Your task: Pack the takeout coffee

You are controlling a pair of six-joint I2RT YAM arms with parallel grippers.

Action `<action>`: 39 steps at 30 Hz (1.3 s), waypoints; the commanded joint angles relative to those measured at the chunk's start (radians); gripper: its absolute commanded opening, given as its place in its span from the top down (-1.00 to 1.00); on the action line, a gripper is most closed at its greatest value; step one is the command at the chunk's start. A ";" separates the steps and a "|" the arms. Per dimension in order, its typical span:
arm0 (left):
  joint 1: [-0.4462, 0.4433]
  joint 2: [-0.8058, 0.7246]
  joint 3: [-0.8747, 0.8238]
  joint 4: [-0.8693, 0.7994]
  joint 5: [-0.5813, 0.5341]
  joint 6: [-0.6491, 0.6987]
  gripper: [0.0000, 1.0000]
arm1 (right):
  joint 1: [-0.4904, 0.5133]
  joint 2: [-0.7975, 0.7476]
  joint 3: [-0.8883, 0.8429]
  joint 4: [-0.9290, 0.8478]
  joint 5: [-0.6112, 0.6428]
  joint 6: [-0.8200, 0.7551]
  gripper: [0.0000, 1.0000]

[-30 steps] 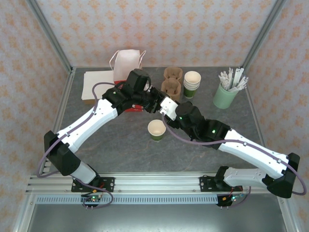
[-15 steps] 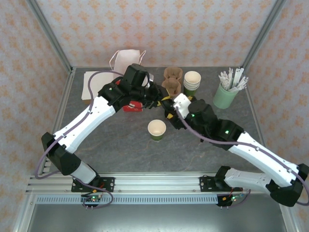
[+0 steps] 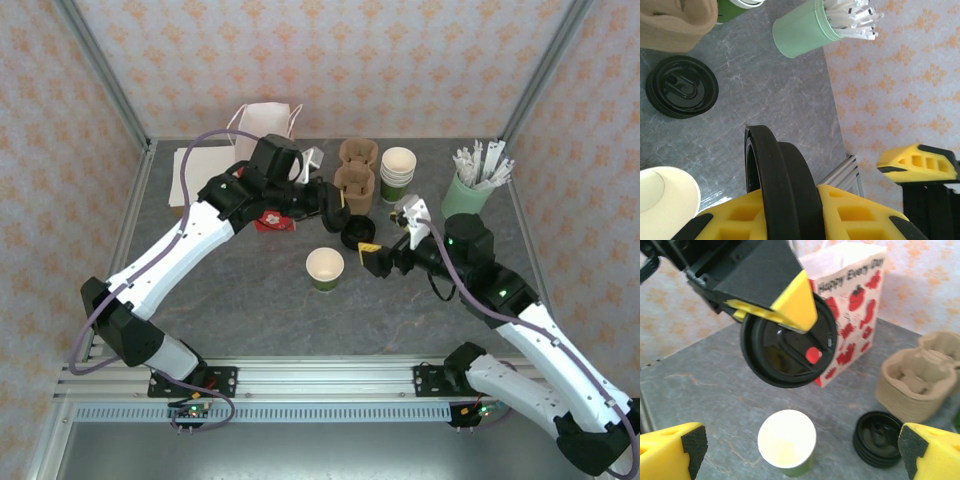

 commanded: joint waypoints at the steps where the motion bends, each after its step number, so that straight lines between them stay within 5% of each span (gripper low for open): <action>1: 0.002 -0.050 -0.020 0.080 0.039 0.081 0.95 | -0.005 -0.026 -0.070 0.247 -0.104 -0.029 -0.98; 15: -0.010 -0.073 -0.038 0.094 0.113 0.142 0.96 | -0.003 0.058 -0.080 0.314 -0.098 -0.340 -0.99; 39: -0.037 -0.075 -0.016 0.049 0.128 0.216 0.98 | -0.002 0.190 0.034 0.308 -0.188 -0.335 -0.91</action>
